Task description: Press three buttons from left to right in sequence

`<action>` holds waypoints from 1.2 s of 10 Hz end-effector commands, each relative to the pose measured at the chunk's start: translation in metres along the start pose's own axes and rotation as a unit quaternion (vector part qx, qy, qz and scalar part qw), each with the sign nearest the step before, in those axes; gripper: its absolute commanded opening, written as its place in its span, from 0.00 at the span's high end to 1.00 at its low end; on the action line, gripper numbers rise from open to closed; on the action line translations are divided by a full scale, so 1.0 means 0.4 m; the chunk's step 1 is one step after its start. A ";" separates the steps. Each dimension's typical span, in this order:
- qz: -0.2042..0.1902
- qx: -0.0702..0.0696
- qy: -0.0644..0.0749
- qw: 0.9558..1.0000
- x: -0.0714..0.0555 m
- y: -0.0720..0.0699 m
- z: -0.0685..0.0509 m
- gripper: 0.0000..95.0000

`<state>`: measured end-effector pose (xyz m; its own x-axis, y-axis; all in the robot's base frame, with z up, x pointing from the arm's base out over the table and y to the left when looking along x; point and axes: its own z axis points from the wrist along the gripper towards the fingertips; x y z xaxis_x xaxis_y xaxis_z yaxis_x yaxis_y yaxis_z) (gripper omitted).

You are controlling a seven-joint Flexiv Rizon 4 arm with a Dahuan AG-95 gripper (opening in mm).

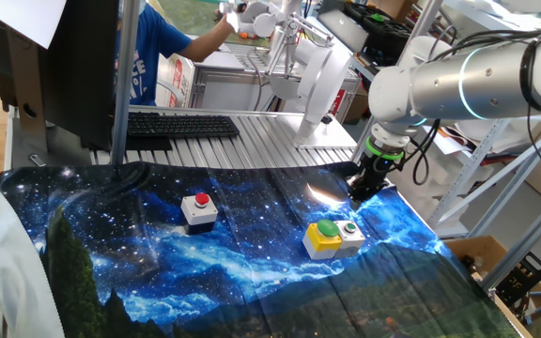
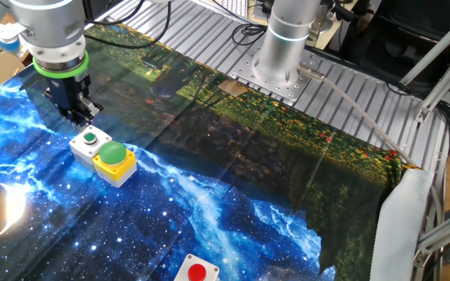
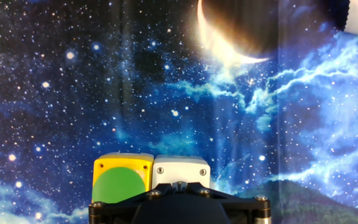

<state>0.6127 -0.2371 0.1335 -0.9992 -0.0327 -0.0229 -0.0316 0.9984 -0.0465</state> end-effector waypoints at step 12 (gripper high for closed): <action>0.019 0.004 -0.014 1.000 -0.003 0.015 0.050 1.00</action>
<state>0.6133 -0.2311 0.1130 -0.9986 0.0050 -0.0532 0.0078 0.9986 -0.0523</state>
